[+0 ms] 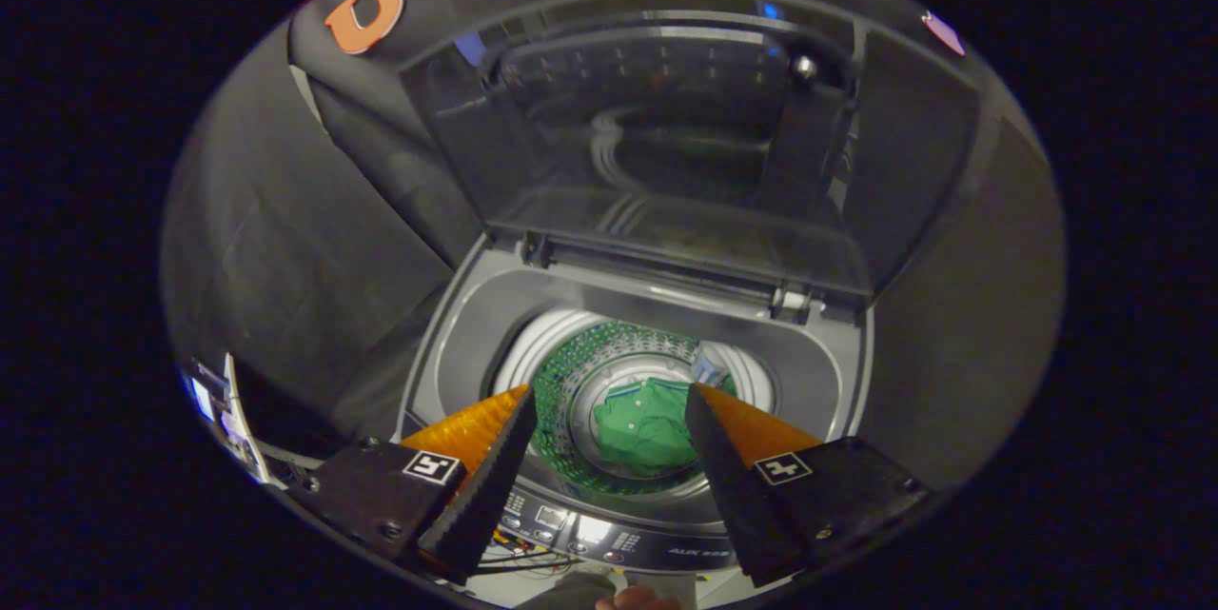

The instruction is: Put the clothes into the washing machine and then close the washing machine lid.

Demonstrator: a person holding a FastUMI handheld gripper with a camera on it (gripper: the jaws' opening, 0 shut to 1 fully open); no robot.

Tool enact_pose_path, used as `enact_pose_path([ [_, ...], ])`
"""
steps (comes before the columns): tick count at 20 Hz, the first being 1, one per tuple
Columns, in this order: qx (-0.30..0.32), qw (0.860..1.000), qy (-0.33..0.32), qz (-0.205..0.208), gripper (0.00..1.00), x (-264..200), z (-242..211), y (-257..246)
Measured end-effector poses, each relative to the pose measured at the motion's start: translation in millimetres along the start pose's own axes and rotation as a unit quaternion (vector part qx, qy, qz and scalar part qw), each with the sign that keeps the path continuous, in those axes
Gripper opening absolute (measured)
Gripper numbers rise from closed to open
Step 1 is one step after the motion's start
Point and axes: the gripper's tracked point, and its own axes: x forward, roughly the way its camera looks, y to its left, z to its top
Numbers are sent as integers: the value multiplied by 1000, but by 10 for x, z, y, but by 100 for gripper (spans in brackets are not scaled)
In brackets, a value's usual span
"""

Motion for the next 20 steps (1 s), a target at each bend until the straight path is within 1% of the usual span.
enact_pose_path([
  [4, -10, 998, -59, 10, 98, -441, 480, 52],
  [8, -10, 992, -120, 29, 98, -861, 1048, 168],
  [11, -15, 987, -155, 34, 97, -1040, 1457, 268],
  [13, -14, 985, -168, 26, 97, -979, 1736, 230],
  [16, 14, 985, -169, 10, 98, -786, 2115, 133],
  [18, 30, 986, -161, -5, 98, -561, 2276, 36],
  [20, 31, 989, -143, -19, 97, -328, 2391, -52],
])
